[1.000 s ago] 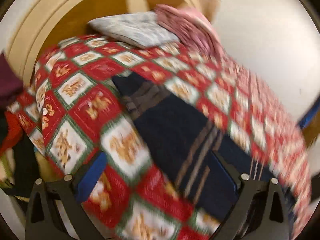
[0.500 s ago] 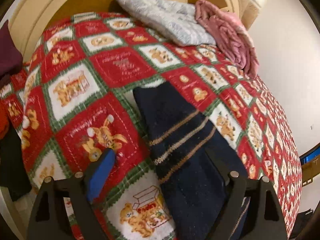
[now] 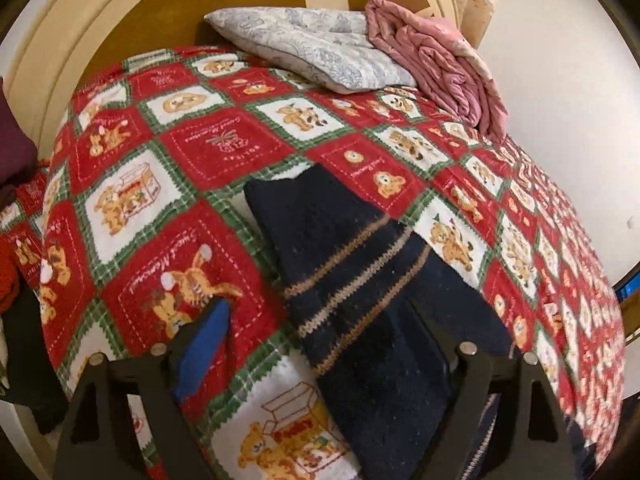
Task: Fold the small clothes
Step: 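Grasp the other navy sleeve cuff with the left tool, then fold the held sleeve across the sweater body and open the left tool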
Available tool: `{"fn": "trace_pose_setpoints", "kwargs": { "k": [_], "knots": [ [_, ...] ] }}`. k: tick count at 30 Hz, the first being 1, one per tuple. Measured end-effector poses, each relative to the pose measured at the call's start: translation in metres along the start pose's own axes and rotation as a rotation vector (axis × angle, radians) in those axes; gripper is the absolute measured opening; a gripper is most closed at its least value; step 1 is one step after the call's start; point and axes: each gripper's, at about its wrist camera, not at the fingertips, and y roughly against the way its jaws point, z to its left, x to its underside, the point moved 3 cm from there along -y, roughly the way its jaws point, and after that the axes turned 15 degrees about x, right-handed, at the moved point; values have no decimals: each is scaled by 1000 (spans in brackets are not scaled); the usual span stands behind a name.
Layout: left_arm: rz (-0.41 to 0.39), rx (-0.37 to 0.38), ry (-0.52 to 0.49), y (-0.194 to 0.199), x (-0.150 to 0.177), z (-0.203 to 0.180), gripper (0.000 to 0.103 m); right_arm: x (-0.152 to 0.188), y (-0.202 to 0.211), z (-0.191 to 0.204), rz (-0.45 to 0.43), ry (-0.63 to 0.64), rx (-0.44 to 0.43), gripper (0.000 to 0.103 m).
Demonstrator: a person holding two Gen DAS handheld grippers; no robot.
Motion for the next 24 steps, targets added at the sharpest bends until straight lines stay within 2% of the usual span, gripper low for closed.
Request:
{"fn": "trace_pose_setpoints", "kwargs": {
  "k": [3, 6, 8, 9, 11, 12, 15, 19, 24],
  "knots": [
    [-18, -58, -58, -2, 4, -5, 72, 1, -5, -2, 18, -12, -2, 66],
    [-32, -93, -111, -4, 7, -9, 71, 2, -8, -6, 34, -30, -2, 66],
    [-42, -89, -105, -4, 7, -10, 66, 3, -10, -8, 41, -42, -3, 66],
    [-44, -86, -98, -3, 6, -10, 58, 3, -11, -9, 45, -46, -1, 66],
    [-54, -85, -98, -2, 5, -12, 33, 4, -12, -12, 54, -56, 1, 66],
    [-36, -28, -101, -4, 4, -15, 13, 4, -12, -14, 59, -66, 0, 66],
    [-33, -14, -106, -3, 2, -19, 12, 4, -9, -21, 61, -94, 1, 66],
    [-54, 48, -75, 12, 2, -21, 11, 3, 0, -32, 42, -120, 10, 66],
    [-111, 118, -163, 48, 2, -58, 11, 2, 9, -55, 21, -162, 48, 66]
  ]
}}
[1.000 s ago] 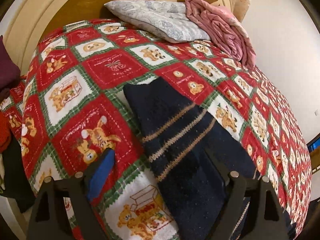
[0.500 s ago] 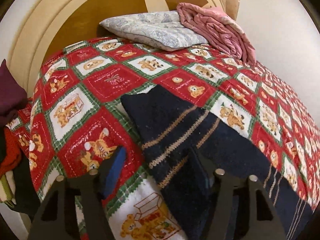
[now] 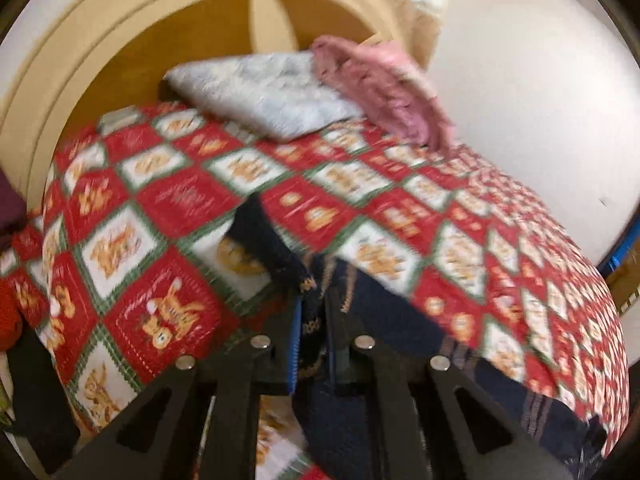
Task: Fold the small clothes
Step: 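Fold the held sleeve across the sweater body and open the left tool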
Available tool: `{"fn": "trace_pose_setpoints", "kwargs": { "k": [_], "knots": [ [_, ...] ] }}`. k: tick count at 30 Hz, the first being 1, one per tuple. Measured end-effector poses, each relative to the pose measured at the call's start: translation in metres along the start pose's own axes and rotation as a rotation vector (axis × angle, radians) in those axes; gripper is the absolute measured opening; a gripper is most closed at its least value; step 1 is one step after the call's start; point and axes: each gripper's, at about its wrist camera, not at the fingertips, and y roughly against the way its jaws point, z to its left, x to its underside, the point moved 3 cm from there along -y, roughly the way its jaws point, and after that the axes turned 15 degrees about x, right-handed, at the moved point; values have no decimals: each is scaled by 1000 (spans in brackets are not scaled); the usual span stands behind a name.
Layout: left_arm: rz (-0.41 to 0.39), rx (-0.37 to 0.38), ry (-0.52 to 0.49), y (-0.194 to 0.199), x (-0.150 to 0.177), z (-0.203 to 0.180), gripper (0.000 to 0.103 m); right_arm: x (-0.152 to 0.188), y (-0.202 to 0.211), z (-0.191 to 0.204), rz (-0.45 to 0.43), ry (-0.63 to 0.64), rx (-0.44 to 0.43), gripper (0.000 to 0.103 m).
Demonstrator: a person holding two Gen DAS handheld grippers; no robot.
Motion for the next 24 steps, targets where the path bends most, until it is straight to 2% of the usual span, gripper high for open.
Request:
{"fn": "trace_pose_setpoints", "kwargs": {
  "k": [3, 6, 10, 12, 16, 18, 20, 22, 24],
  "knots": [
    [-46, 34, -45, 20, -9, -25, 11, -2, 5, -16, -6, -52, 6, 66],
    [-84, 92, -141, 40, -11, -64, 11, -3, 10, -29, -23, -71, 30, 66],
    [-110, 222, -308, 72, 8, -139, 11, -2, 12, -49, -29, -110, 61, 66],
    [-121, 312, -423, 93, 35, -189, 10, -1, 13, -62, -28, -134, 81, 66],
    [-104, 505, -567, 122, 94, -267, 10, 2, 18, -92, -34, -185, 132, 66],
    [-46, 607, -609, 129, 133, -302, 10, 6, 21, -109, -34, -213, 160, 66],
    [0, 656, -656, 129, 172, -331, 10, 11, 22, -122, -27, -237, 170, 66],
    [87, 708, -692, 127, 215, -355, 10, 17, 22, -135, -12, -264, 183, 66],
    [159, 737, -702, 123, 238, -361, 10, 20, 23, -141, -6, -274, 173, 66]
  ]
}}
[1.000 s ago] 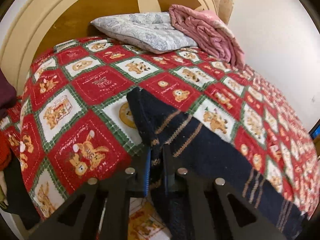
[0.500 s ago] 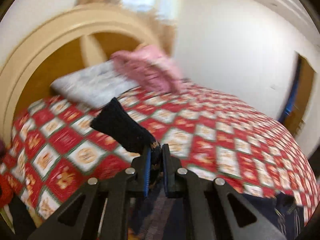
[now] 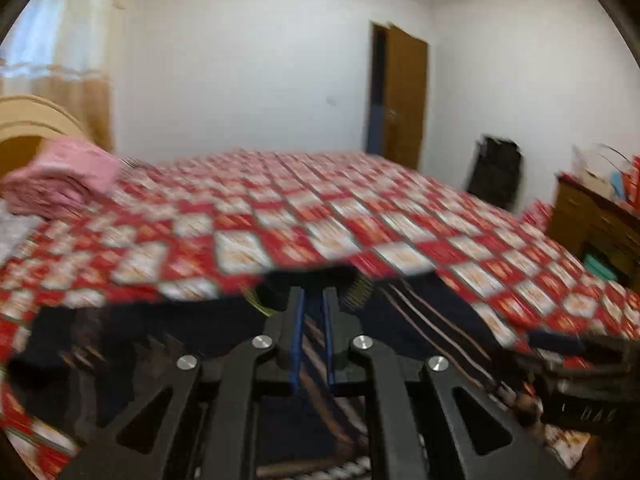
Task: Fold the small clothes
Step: 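Fold the held sleeve across the sweater body and open the left tool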
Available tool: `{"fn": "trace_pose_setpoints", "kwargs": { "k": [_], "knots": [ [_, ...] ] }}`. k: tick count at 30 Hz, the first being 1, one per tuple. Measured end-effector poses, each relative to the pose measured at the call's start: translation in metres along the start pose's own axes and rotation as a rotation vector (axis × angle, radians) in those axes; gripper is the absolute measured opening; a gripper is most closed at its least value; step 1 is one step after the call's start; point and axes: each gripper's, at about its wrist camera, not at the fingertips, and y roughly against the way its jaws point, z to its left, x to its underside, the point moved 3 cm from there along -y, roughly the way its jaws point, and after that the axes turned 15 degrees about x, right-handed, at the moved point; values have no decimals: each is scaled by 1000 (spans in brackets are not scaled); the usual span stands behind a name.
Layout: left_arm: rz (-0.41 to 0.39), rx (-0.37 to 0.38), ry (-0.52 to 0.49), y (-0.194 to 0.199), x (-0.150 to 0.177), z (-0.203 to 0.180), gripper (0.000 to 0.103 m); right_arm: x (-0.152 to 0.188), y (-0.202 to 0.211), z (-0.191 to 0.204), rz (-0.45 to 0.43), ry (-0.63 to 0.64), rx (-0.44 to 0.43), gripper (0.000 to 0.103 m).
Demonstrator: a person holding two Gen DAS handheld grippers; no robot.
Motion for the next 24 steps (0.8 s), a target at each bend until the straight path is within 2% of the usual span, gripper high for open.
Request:
{"fn": "trace_pose_setpoints", "kwargs": {
  "k": [2, 5, 6, 7, 9, 11, 14, 15, 16, 21, 24],
  "knots": [
    [41, 13, 24, -5, 10, 1, 14, 1, 2, -2, -4, 18, -10, 66],
    [51, -68, 103, 4, 10, 39, 18, 2, 4, 4, -27, 51, -23, 66],
    [40, -129, 128, 14, 7, 59, 29, 2, 3, 7, -27, 55, -32, 66],
    [26, -195, 137, 24, 6, 77, 50, 3, 2, 9, -25, 56, -42, 66],
    [11, -337, 115, 44, -1, 112, 69, 3, -6, 18, 0, 55, -67, 66],
    [25, -455, 56, 61, -6, 142, 69, 6, -12, 28, 30, 60, -91, 66],
    [121, -681, -106, 76, -3, 183, 69, 9, -16, 37, 48, 71, -110, 66],
    [136, -721, -137, 80, 0, 193, 70, 10, -16, 40, 49, 78, -110, 66],
    [160, -727, -156, 83, 5, 204, 70, 11, -16, 42, 49, 83, -108, 66],
    [285, -591, -175, 71, 34, 230, 70, 12, -18, 50, 57, 98, -103, 66],
    [389, -594, -114, 48, 51, 252, 70, 12, -18, 55, 63, 102, -104, 66]
  ]
}}
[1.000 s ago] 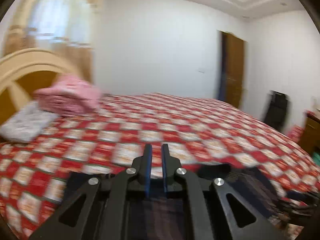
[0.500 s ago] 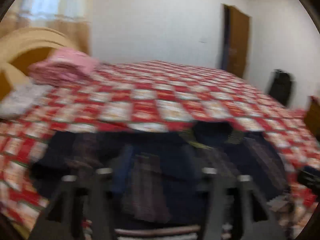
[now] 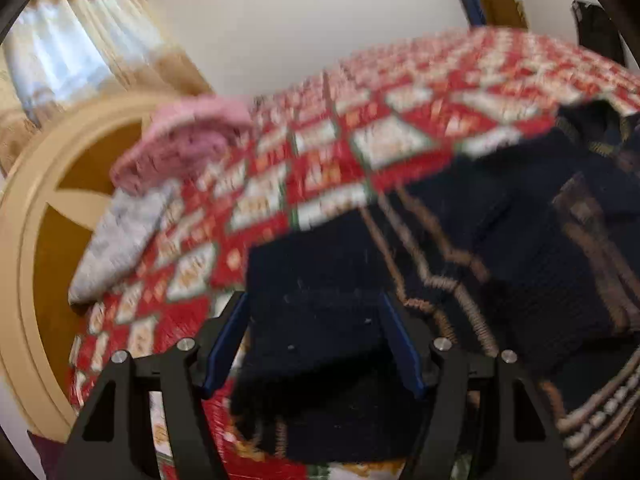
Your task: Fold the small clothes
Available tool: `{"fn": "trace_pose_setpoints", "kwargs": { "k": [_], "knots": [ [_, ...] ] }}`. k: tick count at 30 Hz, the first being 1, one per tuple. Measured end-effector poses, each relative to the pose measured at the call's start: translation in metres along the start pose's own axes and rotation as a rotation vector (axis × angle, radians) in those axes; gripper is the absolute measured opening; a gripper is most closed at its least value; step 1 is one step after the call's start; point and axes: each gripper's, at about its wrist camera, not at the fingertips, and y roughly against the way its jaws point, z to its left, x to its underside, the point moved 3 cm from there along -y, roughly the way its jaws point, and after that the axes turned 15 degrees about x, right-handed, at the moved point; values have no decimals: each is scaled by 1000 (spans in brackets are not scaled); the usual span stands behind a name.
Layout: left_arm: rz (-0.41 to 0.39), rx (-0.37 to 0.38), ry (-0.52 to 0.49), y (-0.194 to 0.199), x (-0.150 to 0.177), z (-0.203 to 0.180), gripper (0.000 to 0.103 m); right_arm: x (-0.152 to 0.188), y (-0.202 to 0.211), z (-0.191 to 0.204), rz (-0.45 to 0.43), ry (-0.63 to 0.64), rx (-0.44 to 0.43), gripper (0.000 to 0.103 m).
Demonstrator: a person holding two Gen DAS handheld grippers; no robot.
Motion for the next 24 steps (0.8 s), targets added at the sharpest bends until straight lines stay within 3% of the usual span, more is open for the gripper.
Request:
{"fn": "trace_pose_setpoints", "kwargs": {
  "k": [5, 9, 11, 17, 22, 24],
  "knots": [
    [-4, -21, 13, -11, -8, -1, 71, -3, 3, 5, -7, 20, 10, 66],
    [-52, 137, 17, 11, -15, -11, 70, -6, 6, 6, -17, 22, 14, 66],
    [-52, 196, -37, 17, -17, -25, 70, -7, 4, 6, -17, 19, 17, 66],
    [59, 220, -46, -11, -16, -38, 70, -2, -5, 11, 31, 11, -20, 66],
    [57, 276, -13, -9, -14, -34, 71, -6, -5, 3, 19, -6, 13, 66],
    [59, 249, -28, -15, -17, -31, 80, -5, -9, 1, 35, -23, 4, 66]
  ]
}}
